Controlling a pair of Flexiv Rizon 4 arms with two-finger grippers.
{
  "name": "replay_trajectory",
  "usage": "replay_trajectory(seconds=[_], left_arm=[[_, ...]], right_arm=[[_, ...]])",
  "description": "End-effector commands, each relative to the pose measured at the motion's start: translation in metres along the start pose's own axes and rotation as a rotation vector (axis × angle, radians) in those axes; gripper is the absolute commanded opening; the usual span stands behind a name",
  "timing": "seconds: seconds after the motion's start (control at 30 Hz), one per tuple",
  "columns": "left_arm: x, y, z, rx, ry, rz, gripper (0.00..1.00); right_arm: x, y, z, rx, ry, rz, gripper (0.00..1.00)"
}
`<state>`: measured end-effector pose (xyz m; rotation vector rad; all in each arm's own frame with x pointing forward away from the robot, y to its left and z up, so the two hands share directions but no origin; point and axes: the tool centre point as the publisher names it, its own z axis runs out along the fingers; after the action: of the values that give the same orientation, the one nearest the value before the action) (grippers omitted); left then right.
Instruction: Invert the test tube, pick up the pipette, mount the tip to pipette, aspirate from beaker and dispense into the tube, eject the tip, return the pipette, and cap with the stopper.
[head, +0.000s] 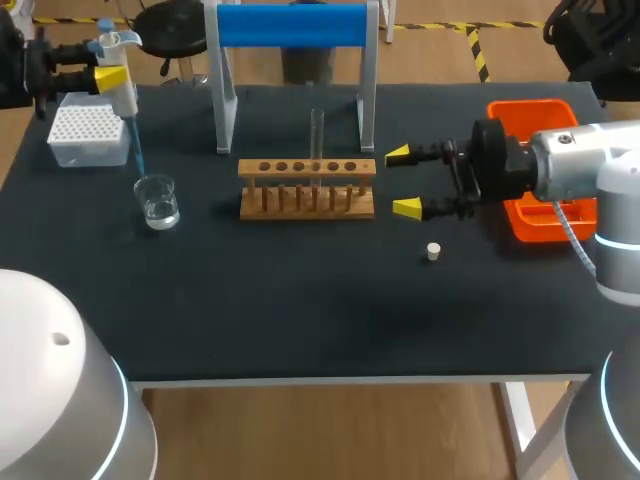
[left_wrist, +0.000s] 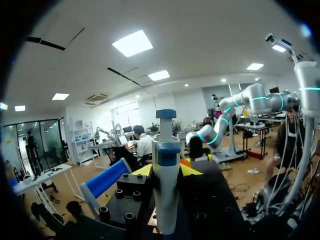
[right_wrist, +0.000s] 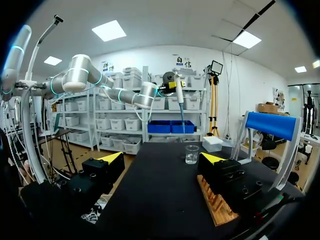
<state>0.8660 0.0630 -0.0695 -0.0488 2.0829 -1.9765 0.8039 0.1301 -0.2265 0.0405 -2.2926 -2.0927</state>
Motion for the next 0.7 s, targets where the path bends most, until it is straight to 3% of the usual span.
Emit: replay_trajectory(seconds=[0.03, 0.7], left_arm=[[-0.012, 0.009, 0.0, 0.015, 0.004, -0.002, 0.0], [-0.031, 0.032, -0.003, 0.049, -0.033, -0.067, 0.0]], right_arm=[[0.0, 0.0, -0.001, 0.002, 0.001, 0.0, 1.0], [0.0, 0.0, -0.001, 0.002, 0.001, 0.0, 1.0]])
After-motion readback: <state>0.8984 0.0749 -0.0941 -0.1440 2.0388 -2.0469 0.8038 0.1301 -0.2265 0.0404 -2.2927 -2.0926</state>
